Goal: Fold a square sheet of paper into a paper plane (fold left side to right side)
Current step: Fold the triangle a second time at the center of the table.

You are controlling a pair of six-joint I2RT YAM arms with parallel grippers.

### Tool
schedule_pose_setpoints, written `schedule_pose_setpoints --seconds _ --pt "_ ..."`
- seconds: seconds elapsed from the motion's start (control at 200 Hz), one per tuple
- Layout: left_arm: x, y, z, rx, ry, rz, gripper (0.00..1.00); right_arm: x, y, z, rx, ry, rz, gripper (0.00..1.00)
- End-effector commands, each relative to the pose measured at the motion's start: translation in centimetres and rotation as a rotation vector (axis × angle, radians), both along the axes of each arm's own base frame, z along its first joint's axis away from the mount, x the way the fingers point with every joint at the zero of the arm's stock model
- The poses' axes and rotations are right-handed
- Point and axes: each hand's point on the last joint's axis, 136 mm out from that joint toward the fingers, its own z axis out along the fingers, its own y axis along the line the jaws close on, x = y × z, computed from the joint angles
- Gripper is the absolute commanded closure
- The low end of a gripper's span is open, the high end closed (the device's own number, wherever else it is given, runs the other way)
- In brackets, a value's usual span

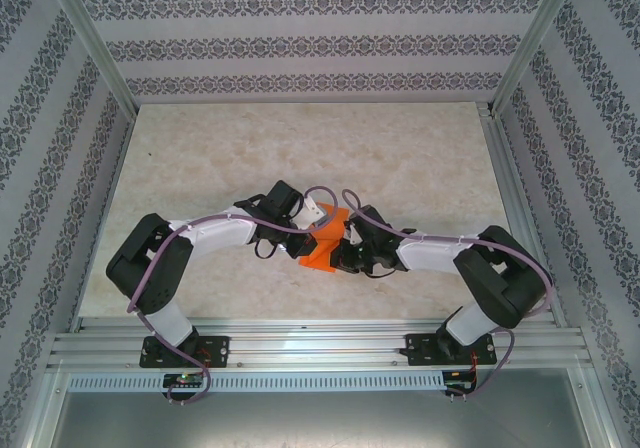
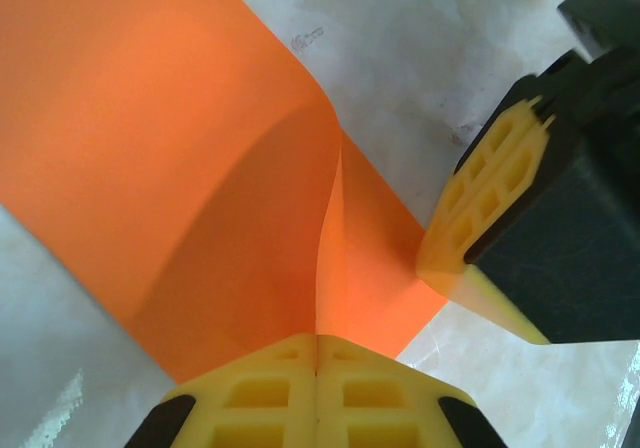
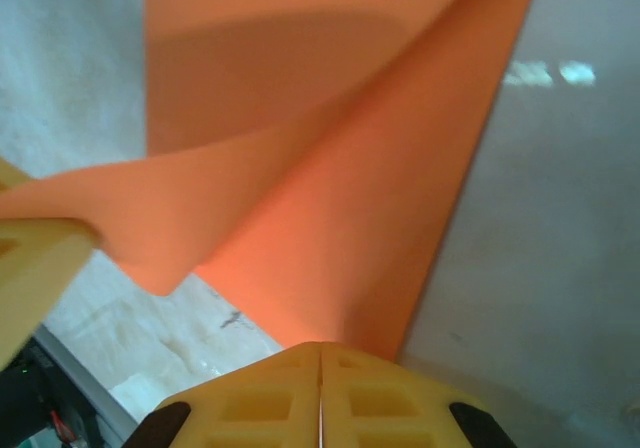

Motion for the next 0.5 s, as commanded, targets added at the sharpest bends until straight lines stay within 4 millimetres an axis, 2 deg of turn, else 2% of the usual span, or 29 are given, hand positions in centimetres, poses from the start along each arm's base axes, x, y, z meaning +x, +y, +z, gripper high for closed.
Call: schedule_pose_setpoints --seconds 0.0,0.185,0.495 --pt "0.9 0.1 0.4 -0.003 -0.014 -0.003 0.97 -0.1 -0.3 -1.2 -0.052 0.020 -0.010 0.92" --pt "1.3 0.5 0.0 0.026 -0.013 0.007 0.97 -0.7 -1.2 -2.8 -0.118 0.057 -0.010 0.94" --pt "1.6 1.2 0.4 0.043 -0.012 0.007 0.96 -0.9 -1.3 -3.1 -0.140 0.064 0.006 0.94"
